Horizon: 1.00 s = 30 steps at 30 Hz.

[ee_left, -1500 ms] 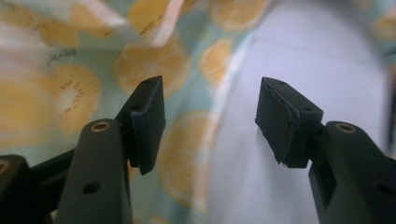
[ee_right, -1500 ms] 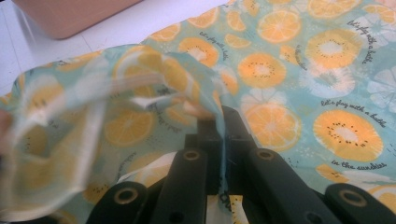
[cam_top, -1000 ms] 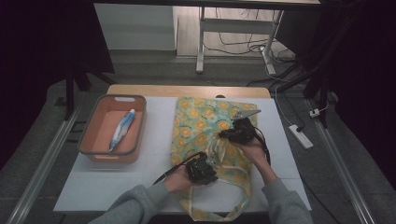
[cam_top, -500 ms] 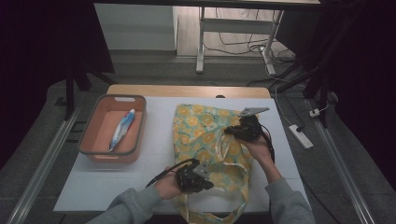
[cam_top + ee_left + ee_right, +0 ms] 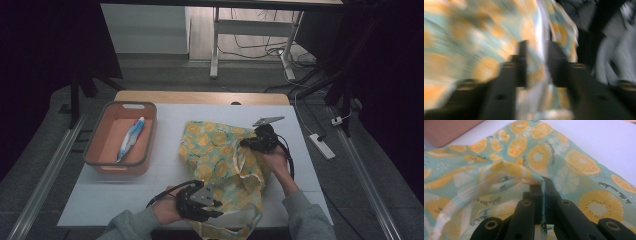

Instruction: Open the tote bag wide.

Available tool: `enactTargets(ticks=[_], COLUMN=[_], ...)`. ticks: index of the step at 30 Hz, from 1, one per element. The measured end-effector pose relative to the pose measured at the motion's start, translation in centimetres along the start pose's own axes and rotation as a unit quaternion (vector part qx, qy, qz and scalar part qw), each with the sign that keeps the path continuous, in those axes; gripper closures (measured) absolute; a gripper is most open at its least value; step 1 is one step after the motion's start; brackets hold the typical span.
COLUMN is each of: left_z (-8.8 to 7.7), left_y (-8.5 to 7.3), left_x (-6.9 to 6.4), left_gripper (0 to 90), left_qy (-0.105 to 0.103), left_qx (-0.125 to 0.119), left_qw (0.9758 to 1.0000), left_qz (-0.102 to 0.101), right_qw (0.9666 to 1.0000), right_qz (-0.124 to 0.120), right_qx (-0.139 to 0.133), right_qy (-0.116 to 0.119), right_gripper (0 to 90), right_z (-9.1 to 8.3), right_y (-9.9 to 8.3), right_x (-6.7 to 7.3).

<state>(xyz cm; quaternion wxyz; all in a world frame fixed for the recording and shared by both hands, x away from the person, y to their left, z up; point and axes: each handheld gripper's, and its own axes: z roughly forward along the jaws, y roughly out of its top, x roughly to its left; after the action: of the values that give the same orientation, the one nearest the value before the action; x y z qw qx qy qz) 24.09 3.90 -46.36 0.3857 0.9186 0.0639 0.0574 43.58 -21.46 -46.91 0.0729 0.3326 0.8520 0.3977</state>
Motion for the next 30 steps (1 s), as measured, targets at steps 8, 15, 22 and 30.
enactTargets(ticks=[8, 15, 22, 30], left_z=[-2.7, 0.5, -2.9, -4.4], left_y=[1.9, 0.5, -1.0, -2.6], left_x=[3.5, 7.1, 9.2, 11.8], left_gripper=[40.7, 66.4, 88.9, 89.1], left_qy=[0.155, 0.140, 0.131, 0.148], left_qx=[-0.015, 0.067, -0.019, -0.044], left_qw=[0.9860, 0.9833, 0.9792, 0.9666], left_qz=[-0.060, -0.095, -0.154, -0.205], right_qw=[0.9999, 0.9997, 0.9987, 0.9937], right_qz=[-0.012, -0.017, -0.043, -0.093], right_qx=[-0.003, -0.008, -0.002, 0.004], right_qy=[0.007, 0.013, 0.027, 0.063], right_gripper=[87.8, 87.8, 87.8, 87.1], right_z=[-0.1, -0.4, -2.2, -4.8], right_y=[0.3, 0.4, 0.0, -0.9], right_x=[0.7, 1.1, 2.0, 3.7])
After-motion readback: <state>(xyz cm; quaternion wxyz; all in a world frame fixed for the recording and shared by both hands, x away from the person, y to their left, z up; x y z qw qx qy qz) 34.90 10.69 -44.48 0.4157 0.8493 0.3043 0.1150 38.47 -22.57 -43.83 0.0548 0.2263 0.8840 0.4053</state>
